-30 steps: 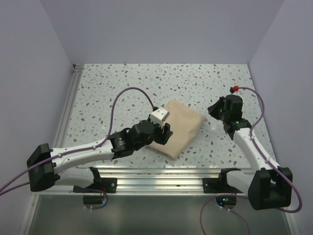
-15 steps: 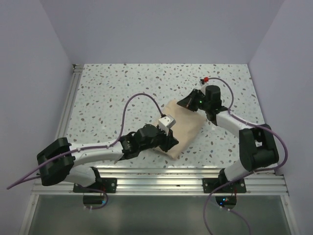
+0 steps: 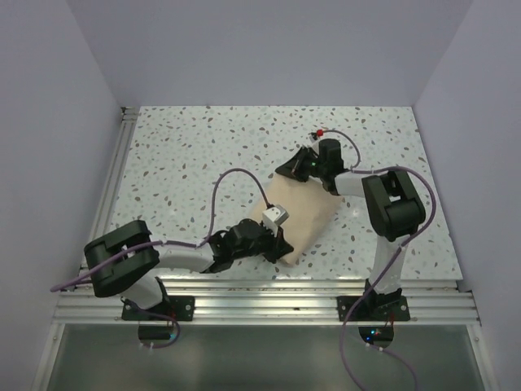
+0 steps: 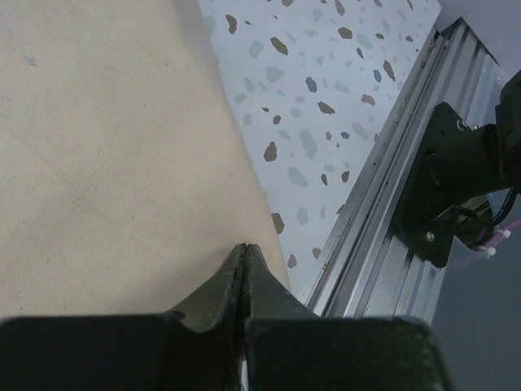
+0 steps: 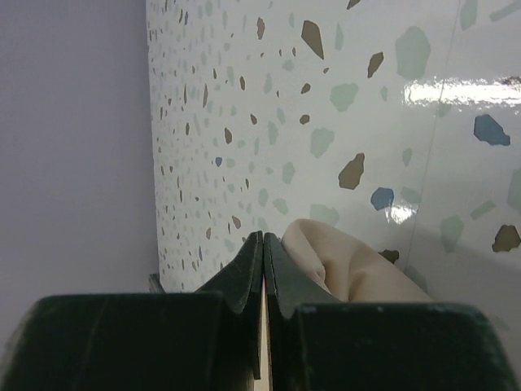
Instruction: Prepare the surgical pack
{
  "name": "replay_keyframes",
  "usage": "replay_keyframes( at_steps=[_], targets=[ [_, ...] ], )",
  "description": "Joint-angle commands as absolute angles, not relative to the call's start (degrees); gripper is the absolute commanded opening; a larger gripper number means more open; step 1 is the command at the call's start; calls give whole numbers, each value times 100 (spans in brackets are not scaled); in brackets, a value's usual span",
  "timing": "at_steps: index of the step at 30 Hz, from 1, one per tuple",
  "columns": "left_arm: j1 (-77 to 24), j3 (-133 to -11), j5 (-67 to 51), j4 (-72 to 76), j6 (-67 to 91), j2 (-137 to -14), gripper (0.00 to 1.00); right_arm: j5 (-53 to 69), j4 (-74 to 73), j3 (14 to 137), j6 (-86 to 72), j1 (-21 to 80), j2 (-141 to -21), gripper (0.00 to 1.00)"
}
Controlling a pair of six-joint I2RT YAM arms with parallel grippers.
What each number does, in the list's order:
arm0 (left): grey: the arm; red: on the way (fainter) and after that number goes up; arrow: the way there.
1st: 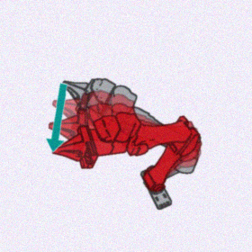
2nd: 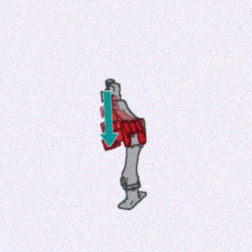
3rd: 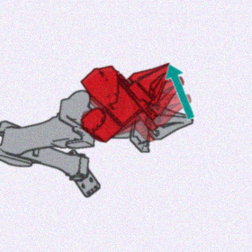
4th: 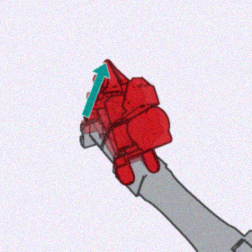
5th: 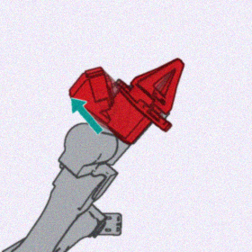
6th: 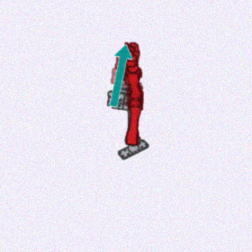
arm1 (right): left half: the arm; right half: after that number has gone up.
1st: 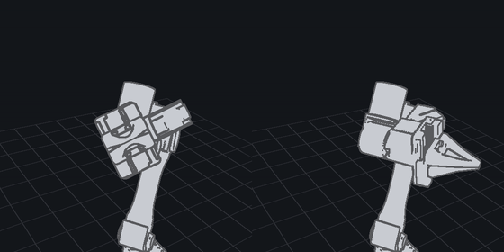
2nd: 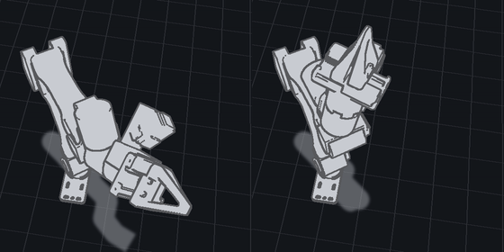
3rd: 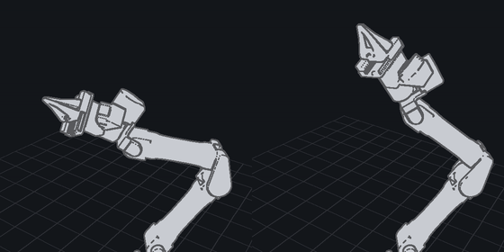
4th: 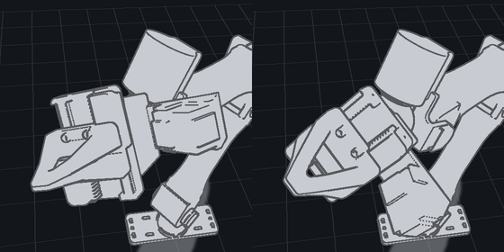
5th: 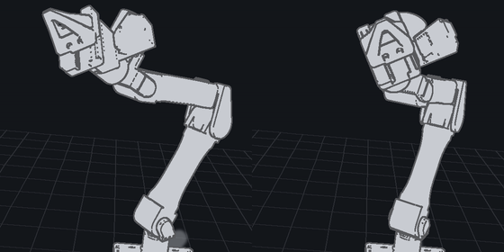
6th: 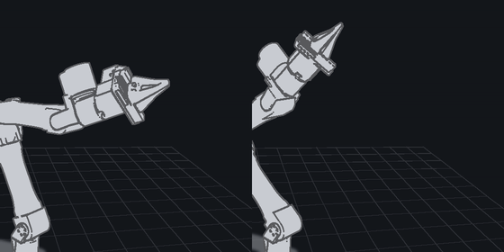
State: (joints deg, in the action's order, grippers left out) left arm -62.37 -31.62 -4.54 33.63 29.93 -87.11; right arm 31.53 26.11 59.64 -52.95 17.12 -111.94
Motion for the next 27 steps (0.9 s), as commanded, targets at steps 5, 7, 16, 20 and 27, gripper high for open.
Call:
replay_keyframes(
  at_steps=[5, 7, 16, 20, 27],
  targets=[
    [-6854, -3199, 367, 3737, 2839, -8886, 0, 3094, 2356, 6960, -5370, 1529, -11970, 0],
    [-7100, -3269, 877, 3446, 2708, -8860, 0, 3094, 2286, 7057, -5353, 1468, -12058, 0],
    [-7128, -3463, 1459, 2515, 2523, -7913, 11, 3147, 1504, 7497, -4634, 1275, -11453, 11],
    [-6760, -3375, 1520, 1926, 2487, -7147, 27, 2857, 1160, 7069, -3983, 1160, -10358, 46],
    [-5364, -2883, 1888, 854, 2575, -5170, 77, 1847, 1055, 5530, -3147, 1072, -8161, 72]
  ],
)
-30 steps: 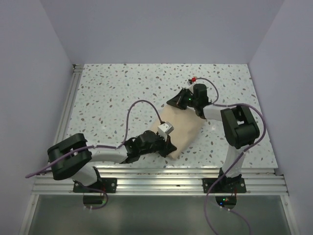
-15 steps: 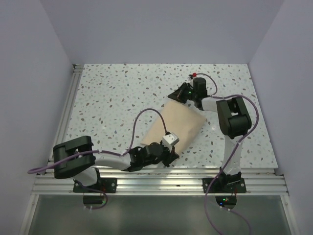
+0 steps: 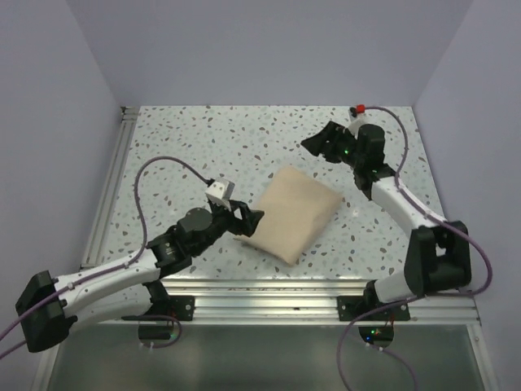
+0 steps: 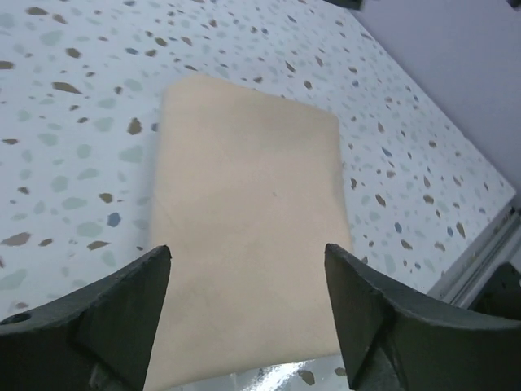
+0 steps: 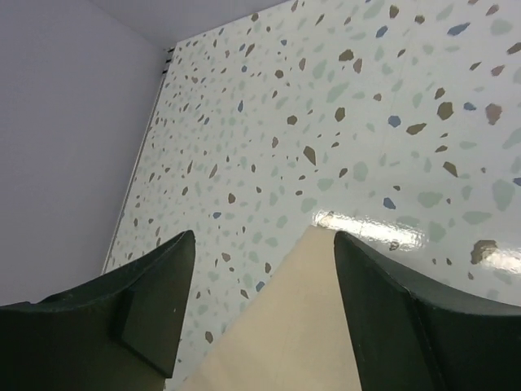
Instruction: Prepare the surgical pack
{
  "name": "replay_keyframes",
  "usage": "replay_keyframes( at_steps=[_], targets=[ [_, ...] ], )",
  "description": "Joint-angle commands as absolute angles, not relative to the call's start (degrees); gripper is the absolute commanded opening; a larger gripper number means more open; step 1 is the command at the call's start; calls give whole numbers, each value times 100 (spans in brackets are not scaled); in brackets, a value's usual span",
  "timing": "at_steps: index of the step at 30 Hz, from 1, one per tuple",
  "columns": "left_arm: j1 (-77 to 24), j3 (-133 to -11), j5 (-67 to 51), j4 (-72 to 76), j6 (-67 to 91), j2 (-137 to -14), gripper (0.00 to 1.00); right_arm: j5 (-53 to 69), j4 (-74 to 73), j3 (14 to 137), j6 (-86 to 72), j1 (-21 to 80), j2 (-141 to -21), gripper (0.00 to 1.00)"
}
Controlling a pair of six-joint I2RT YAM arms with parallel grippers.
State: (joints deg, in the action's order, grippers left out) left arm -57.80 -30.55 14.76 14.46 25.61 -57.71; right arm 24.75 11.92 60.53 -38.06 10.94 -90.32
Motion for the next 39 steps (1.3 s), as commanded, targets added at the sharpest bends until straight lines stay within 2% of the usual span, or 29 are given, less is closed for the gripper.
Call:
replay_keyframes(
  at_steps=[1, 3, 6, 8, 9, 13, 18, 25, 32, 39],
  targets=[
    [-5266, -2839, 2020, 696, 2610, -4750, 82, 1567, 1063, 5328, -2981, 1072, -7860, 73],
    [-5046, -2821, 2354, 265, 2645, -4388, 92, 1267, 1020, 4748, -2822, 1072, -7115, 75],
    [-4957, -2795, 2906, -298, 2776, -3833, 100, 608, 993, 3966, -2576, 1072, -6375, 79],
    [-4957, -2699, 3137, -526, 2830, -3499, 100, 414, 1011, 3414, -2339, 1072, -5628, 79],
    [-4957, -2603, 3286, -553, 2882, -3289, 100, 378, 898, 3271, -2173, 1072, -5399, 84],
    [-4957, -2347, 3515, -659, 2971, -2840, 100, 124, 396, 2875, -2171, 1072, -4537, 86],
    [-4957, -2014, 3876, -835, 3023, -2497, 100, -315, 18, 2585, -2399, 1072, -4184, 86],
    [-4957, -1626, 3700, -484, 3041, -2470, 100, -755, 245, 1699, -2364, 1064, -3701, 85],
    [-4957, -1635, 3761, -475, 3085, -2663, 100, -835, 334, 1433, -2303, 1072, -3191, 85],
    [-4957, -1635, 3762, -483, 3120, -2769, 100, -844, 343, 1389, -2364, 1072, -3208, 85]
  ],
)
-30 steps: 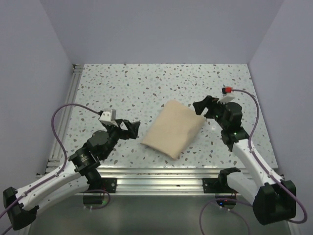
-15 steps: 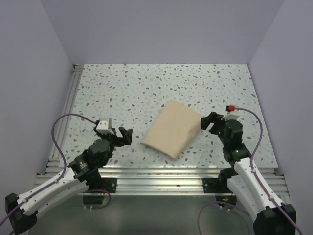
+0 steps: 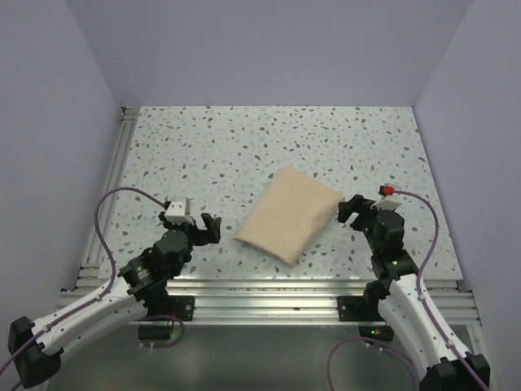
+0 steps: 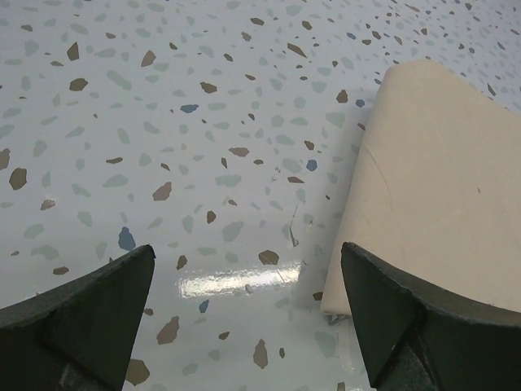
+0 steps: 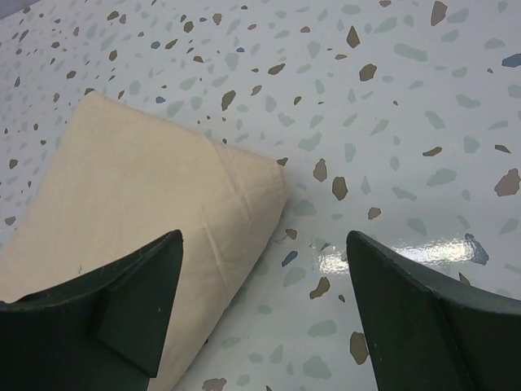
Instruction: Prepare the surgical pack
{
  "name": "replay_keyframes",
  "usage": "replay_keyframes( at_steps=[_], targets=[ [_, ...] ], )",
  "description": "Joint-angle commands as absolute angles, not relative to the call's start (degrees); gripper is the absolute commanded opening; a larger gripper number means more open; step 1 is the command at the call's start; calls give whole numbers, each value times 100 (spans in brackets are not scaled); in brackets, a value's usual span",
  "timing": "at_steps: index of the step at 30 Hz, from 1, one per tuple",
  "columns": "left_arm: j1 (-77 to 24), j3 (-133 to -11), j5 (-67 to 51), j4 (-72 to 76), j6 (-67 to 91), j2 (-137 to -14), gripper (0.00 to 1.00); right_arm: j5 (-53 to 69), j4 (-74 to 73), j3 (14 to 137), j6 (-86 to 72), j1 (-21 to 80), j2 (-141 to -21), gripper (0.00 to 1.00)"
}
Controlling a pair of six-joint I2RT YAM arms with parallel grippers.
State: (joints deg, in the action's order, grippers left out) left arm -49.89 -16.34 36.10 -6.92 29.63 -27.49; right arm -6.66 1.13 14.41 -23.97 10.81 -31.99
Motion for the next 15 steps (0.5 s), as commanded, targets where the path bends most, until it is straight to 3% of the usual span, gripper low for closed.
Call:
replay_keyframes(
  at_steps=[1, 15],
  targets=[
    [-4957, -1635, 3753, -483, 3120, -2777, 100, -852, 334, 1397, -2364, 1072, -3199, 84],
    [-4957, -1635, 3797, -431, 3103, -2856, 100, -844, 369, 1327, -2373, 1072, -3111, 84]
  ],
)
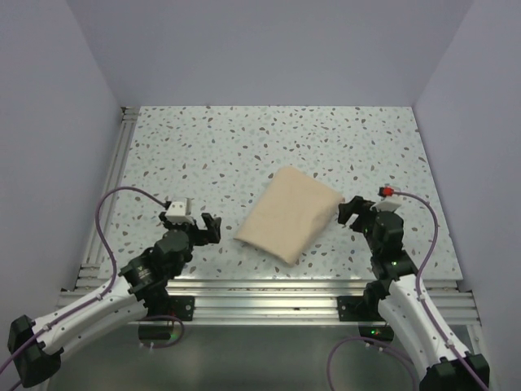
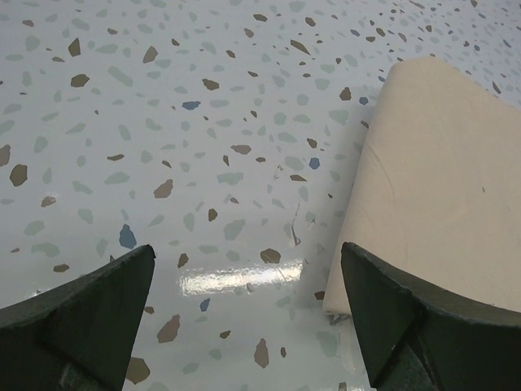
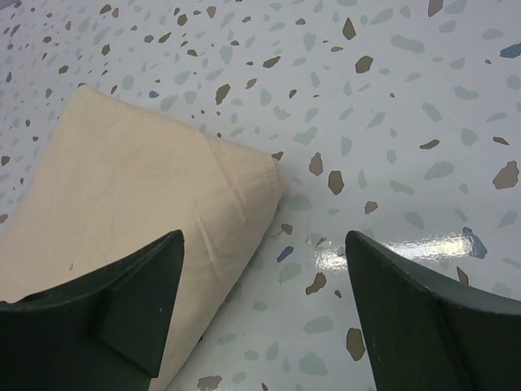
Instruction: Prepare the surgical pack
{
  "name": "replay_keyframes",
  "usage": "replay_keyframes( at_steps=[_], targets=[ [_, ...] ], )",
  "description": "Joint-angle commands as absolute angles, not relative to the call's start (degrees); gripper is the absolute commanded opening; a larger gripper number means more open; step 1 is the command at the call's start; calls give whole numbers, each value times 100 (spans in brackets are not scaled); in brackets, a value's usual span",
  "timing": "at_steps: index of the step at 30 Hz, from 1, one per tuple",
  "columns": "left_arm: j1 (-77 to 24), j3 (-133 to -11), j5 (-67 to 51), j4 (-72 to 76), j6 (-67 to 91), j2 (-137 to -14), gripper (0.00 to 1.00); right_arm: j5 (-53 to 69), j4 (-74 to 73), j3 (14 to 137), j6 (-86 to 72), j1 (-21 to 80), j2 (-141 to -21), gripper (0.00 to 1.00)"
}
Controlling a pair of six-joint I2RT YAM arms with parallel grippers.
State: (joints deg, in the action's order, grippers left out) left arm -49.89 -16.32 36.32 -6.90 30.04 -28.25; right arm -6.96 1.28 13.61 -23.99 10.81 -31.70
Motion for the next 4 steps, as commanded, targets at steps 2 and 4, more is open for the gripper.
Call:
replay_keyframes(
  at_steps=[2, 4],
  targets=[
    [-4957, -1635, 3806, -431, 3103, -2865, 100, -774, 395, 1327, -2373, 1072, -3129, 82],
    [-4957, -1644, 3814, -440, 3103, -2874, 100, -773, 378, 1336, -2355, 1072, -3146, 84]
  ],
)
